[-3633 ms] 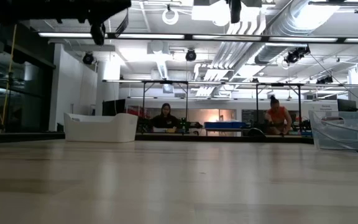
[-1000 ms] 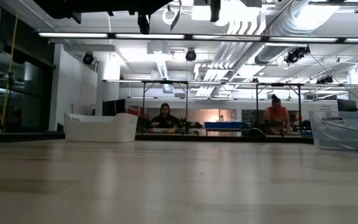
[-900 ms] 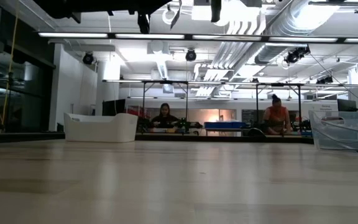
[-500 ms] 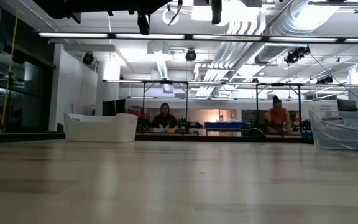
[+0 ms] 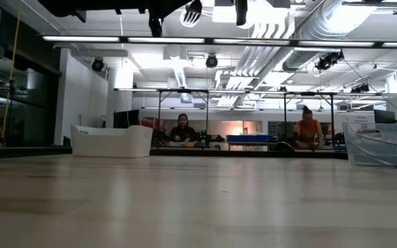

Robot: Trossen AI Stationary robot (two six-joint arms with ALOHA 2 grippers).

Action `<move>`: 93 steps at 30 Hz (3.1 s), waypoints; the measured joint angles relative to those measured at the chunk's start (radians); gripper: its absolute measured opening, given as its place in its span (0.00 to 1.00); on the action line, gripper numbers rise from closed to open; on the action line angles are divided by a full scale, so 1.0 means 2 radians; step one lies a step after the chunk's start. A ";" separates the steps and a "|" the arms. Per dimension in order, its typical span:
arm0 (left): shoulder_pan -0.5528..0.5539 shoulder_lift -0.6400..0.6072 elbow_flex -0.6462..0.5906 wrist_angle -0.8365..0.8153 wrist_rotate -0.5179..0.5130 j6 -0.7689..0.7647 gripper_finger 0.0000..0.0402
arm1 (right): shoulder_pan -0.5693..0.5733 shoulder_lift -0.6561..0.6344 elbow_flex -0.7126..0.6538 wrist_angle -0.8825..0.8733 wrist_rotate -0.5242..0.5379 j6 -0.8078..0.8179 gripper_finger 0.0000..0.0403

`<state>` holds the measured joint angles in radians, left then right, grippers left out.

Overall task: Sort silverware by color (type)
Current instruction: Put the black fork into the transparent bin

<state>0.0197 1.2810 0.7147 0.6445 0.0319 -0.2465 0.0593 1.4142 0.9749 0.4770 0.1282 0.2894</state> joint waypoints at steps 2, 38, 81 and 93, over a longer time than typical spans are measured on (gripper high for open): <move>0.001 -0.020 0.000 -0.038 0.000 0.012 0.28 | -0.002 -0.011 0.000 -0.017 0.001 -0.008 0.00; -0.007 -0.270 -0.089 -0.214 -0.061 0.017 0.00 | 0.004 -0.187 0.000 -0.296 0.076 -0.037 0.00; -0.006 -0.270 -0.089 -0.207 -0.112 0.073 0.00 | -0.007 -0.186 0.000 -0.304 0.058 -0.016 0.00; -0.006 -0.270 -0.089 -0.207 -0.125 0.073 0.00 | -0.028 -0.186 0.000 -0.304 0.036 -0.010 0.00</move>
<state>0.0071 0.7410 0.5373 0.2296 -0.2184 -0.1005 0.0040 1.0412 0.9741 -0.1314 0.2007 0.2699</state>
